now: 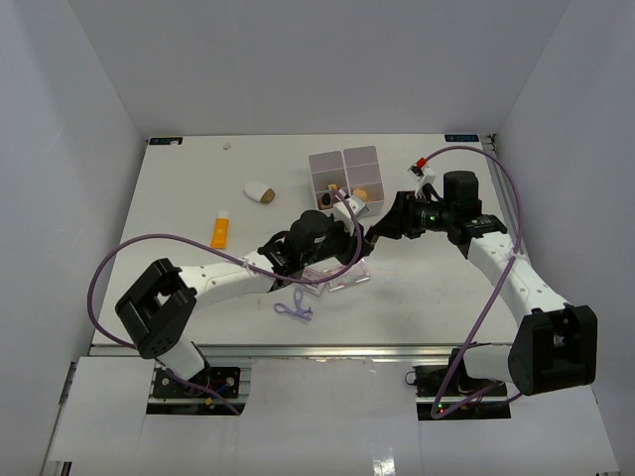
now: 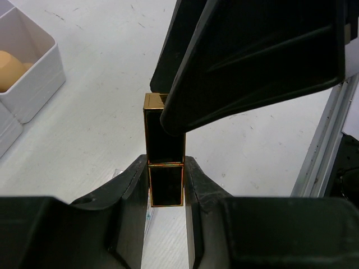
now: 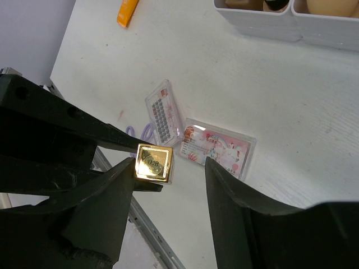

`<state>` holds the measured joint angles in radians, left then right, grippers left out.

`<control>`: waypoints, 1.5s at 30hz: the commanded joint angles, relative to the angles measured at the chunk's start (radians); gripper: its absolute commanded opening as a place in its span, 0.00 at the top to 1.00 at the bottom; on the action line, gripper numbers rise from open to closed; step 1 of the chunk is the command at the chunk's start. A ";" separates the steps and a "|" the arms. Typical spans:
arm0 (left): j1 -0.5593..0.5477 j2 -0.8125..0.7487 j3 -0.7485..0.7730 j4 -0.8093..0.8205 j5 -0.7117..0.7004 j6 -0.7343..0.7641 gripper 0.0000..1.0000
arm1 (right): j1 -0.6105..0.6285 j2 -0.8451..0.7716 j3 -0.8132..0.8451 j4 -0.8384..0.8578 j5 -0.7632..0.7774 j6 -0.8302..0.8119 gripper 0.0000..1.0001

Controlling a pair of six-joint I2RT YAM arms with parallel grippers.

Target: Organize the makeup

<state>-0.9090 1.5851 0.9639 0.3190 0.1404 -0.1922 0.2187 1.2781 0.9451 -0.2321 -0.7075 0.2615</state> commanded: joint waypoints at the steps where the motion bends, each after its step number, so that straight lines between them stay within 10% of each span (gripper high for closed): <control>1: -0.011 0.006 0.064 -0.021 -0.044 0.019 1.00 | 0.011 -0.014 0.005 0.014 0.029 -0.005 0.47; 13: -0.014 0.025 0.101 -0.041 -0.018 0.011 0.97 | 0.022 0.013 0.018 0.019 0.010 -0.031 0.57; 19: -0.014 0.026 0.105 -0.049 -0.003 0.008 0.84 | 0.022 0.019 0.027 0.020 -0.008 -0.046 0.83; 29: -0.013 -0.030 0.090 -0.081 -0.023 0.017 0.03 | 0.019 0.027 0.053 0.020 -0.026 -0.104 0.92; 45: 0.021 -0.474 0.003 -0.558 -0.398 0.114 0.02 | 0.046 0.329 0.457 0.062 0.128 -0.137 0.92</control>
<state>-0.9025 1.2789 1.0311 -0.0950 -0.0720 -0.1196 0.2414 1.5058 1.2281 -0.2200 -0.6305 0.1175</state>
